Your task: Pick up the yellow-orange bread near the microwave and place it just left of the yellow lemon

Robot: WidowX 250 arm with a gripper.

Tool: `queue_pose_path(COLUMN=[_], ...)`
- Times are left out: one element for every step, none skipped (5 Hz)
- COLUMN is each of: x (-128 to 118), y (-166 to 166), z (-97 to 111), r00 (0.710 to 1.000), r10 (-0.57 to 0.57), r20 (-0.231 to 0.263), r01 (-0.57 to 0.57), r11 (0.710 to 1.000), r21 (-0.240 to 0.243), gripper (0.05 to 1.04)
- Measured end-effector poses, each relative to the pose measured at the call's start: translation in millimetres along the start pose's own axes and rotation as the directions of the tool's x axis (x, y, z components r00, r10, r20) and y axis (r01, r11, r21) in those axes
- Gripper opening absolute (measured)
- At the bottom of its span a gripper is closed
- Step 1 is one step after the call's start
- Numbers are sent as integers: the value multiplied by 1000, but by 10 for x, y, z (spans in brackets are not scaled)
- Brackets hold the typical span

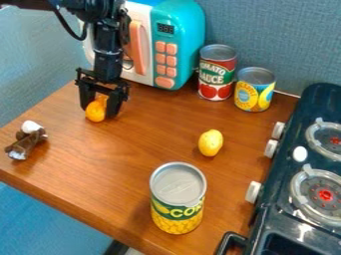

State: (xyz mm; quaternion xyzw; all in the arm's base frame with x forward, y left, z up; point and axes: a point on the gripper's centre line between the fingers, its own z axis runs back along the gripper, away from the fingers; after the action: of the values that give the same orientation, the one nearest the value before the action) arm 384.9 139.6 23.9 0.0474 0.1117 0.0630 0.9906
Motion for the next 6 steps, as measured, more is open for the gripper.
queue_pose_path(x=[-121, -206, -253, -307, -371, -404], y=[-5, -141, -568, -800, -948, -1181], z=[156, 402, 425, 364, 377, 373], r00=[999, 997, 988, 963, 954, 933], r10=[-2, 1, -137, -261, -299, -359], r20=[46, 79, 72, 61, 30, 0], r01=[2, -9, 128, 260, 299, 359], r11=[1000, 994, 985, 965, 954, 933], r21=[10, 106, 117, 22, -2, -28], gripper=[811, 811, 811, 811, 811, 811])
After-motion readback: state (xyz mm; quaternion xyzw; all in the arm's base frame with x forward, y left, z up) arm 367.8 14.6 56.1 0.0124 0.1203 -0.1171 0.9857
